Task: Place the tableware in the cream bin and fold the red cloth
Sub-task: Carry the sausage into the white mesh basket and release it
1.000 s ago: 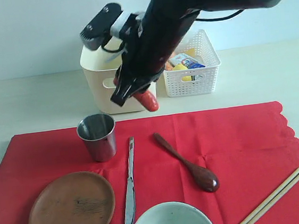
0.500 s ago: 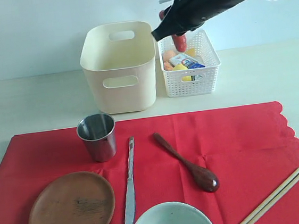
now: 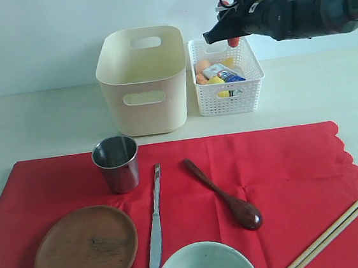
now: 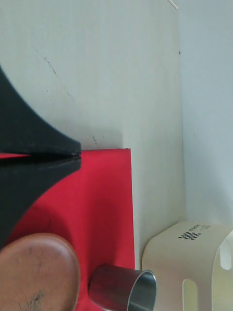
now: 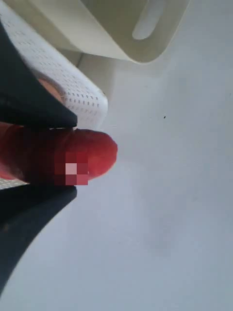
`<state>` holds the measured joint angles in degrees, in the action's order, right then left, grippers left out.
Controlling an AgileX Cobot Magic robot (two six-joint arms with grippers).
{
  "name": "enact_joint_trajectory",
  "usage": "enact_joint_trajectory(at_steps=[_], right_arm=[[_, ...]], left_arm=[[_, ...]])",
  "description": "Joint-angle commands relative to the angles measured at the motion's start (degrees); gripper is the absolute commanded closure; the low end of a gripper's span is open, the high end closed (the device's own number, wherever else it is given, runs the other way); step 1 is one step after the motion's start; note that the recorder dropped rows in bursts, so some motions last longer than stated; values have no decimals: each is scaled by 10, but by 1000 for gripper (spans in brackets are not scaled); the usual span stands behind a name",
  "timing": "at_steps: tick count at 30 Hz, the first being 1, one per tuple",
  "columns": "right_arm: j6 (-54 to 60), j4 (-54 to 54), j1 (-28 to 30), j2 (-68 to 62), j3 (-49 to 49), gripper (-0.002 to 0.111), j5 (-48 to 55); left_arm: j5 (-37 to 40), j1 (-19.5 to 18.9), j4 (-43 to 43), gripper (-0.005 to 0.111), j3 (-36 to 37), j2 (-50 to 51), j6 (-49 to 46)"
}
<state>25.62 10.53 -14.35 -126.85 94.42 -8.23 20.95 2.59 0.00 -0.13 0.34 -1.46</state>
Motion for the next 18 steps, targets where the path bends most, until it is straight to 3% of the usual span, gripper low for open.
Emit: enact_joint_trajectory(at_steps=[1, 6, 12, 18], right_arm=[[2, -6, 8, -53, 78, 108, 9], [2, -6, 34, -125, 176, 108, 91], [42, -6, 37, -164, 197, 107, 132], [52, -6, 37, -171, 197, 65, 156]], left_arm=[[-5, 0, -6, 107, 1, -3, 0], [-5, 0, -6, 107, 1, -3, 0], [-5, 0, -6, 107, 1, -3, 0], [-5, 0, -6, 107, 1, -3, 0]])
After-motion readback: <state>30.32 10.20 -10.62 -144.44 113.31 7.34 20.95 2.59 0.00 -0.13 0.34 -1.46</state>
